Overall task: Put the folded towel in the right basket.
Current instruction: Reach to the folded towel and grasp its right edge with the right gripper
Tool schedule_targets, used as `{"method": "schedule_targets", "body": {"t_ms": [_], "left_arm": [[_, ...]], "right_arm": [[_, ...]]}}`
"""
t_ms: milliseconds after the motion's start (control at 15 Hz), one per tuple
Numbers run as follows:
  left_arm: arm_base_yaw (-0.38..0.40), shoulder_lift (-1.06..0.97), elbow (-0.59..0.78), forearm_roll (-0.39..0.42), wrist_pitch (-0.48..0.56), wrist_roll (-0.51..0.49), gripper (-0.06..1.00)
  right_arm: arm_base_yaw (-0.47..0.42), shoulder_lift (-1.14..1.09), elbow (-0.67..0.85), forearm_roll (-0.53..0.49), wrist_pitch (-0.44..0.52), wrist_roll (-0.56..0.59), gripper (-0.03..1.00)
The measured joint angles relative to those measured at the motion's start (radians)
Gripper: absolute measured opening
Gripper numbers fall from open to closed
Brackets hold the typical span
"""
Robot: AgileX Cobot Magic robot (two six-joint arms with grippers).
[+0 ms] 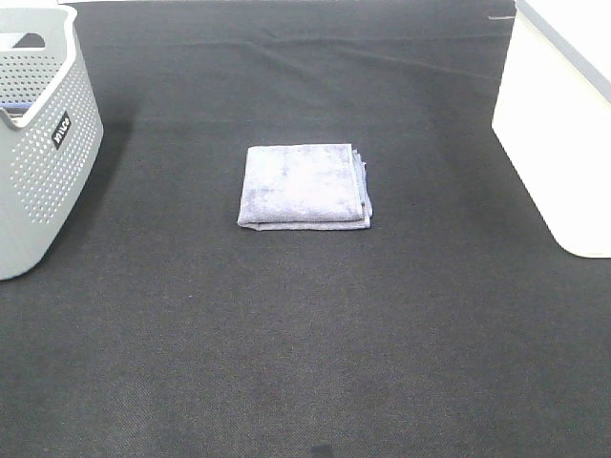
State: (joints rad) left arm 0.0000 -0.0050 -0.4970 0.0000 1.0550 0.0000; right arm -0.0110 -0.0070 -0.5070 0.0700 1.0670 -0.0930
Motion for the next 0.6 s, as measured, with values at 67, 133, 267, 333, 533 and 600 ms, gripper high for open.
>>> {"method": "schedule_targets", "body": {"t_ms": [67,133,267,333,533,600], "left_arm": [[0.000,0.000,0.000,0.000,0.000,0.000,0.97],[0.000,0.000,0.000,0.000,0.000,0.000,0.97],[0.000,0.000,0.000,0.000,0.000,0.000,0.97],[0.000,0.000,0.000,0.000,0.000,0.000,0.97],[0.000,0.000,0.000,0.000,0.000,0.000,0.97],[0.000,0.000,0.000,0.000,0.000,0.000,0.97]], "right_arm": [[0.000,0.000,0.000,0.000,0.000,0.000,0.84],[0.000,0.000,0.000,0.000,0.000,0.000,0.84],[0.000,0.000,0.000,0.000,0.000,0.000,0.84],[0.000,0.000,0.000,0.000,0.000,0.000,0.84],[0.000,0.000,0.000,0.000,0.000,0.000,0.84],[0.000,0.000,0.000,0.000,0.000,0.000,0.84]]}}
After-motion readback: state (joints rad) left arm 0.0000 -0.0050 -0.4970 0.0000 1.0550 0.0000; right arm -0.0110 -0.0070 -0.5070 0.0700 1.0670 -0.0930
